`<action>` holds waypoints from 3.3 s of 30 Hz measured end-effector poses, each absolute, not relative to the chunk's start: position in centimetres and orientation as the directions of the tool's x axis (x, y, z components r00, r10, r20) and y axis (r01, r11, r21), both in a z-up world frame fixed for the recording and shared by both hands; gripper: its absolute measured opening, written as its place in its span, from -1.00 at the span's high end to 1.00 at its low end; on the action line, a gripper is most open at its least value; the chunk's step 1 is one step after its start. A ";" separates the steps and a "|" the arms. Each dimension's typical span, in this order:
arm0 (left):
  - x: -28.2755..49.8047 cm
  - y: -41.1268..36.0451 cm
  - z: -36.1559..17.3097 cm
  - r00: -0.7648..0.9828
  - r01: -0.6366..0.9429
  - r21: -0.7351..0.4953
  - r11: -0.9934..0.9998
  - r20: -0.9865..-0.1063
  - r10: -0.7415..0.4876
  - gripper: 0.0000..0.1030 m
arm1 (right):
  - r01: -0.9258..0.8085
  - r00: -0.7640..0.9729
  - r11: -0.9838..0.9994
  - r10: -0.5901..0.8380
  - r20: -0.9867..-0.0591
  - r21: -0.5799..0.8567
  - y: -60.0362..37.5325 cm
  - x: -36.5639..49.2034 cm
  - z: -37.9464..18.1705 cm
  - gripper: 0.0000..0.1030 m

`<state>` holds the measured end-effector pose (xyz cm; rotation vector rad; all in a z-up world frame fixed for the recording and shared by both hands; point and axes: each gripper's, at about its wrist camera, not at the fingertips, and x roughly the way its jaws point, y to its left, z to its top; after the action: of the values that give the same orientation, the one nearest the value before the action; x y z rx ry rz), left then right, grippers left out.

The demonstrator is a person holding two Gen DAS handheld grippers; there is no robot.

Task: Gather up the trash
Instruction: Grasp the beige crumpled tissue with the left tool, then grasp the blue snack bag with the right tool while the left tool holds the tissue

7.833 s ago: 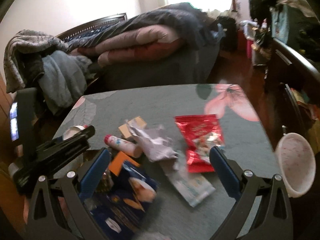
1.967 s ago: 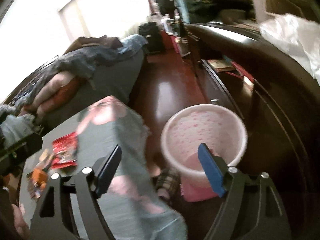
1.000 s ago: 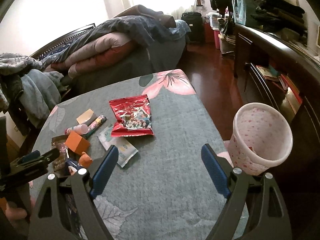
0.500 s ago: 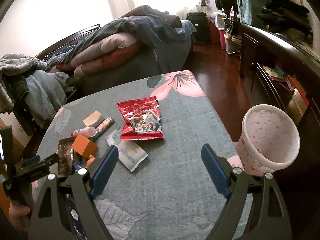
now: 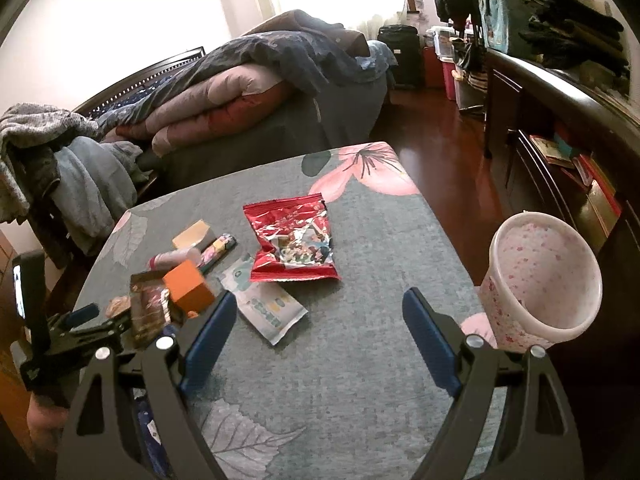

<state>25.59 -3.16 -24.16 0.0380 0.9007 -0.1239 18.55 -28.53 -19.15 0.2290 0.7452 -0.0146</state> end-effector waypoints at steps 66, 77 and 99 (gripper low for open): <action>17.9 -10.3 -14.5 0.738 0.342 -0.125 0.931 -0.578 -0.349 0.49 | -0.090 0.664 0.958 0.261 -0.701 0.271 -24.0 15.2 -21.4 -0.39; 17.4 -6.0 -14.3 0.764 0.253 -0.131 0.959 -0.580 -0.281 0.48 | -0.168 0.588 0.966 0.257 -0.767 0.195 -17.6 17.3 -23.9 0.69; 16.7 -6.2 -13.8 0.778 0.261 -0.109 0.959 -0.564 -0.276 0.44 | -0.175 0.564 0.899 0.425 -0.708 0.401 -17.8 19.7 -24.2 0.15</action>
<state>16.70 -6.23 -13.80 -0.0245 0.6141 -0.2906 19.74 -17.81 -24.21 0.3014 0.9070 0.3593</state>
